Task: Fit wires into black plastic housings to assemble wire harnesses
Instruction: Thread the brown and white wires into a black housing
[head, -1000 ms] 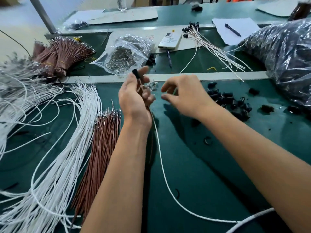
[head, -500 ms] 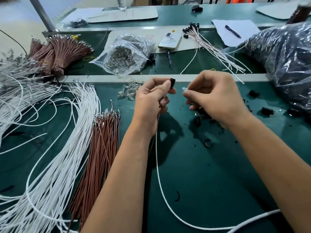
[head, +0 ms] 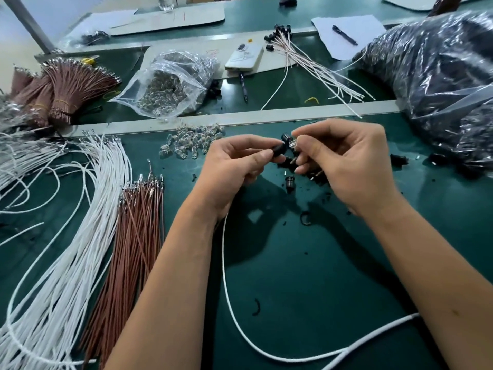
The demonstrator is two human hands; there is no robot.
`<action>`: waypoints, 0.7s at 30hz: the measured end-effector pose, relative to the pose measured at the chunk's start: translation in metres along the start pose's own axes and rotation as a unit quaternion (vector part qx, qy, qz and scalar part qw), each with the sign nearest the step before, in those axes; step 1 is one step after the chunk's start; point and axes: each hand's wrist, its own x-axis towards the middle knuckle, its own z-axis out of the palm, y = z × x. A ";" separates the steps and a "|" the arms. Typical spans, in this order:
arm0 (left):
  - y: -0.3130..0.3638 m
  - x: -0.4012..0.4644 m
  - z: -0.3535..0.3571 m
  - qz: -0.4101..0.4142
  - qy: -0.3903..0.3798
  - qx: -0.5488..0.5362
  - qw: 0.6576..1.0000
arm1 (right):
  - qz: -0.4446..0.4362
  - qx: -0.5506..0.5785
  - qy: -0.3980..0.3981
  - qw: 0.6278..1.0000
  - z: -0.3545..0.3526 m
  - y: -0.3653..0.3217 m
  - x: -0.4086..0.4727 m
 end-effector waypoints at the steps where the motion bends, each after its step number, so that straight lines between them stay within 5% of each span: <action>1: 0.000 0.000 0.000 0.001 -0.003 -0.001 1.000 | -0.002 -0.003 0.004 1.000 0.000 0.000 0.000; 21: -0.006 0.003 0.000 0.028 -0.013 0.060 0.998 | -0.054 -0.080 -0.058 0.994 -0.006 0.009 0.001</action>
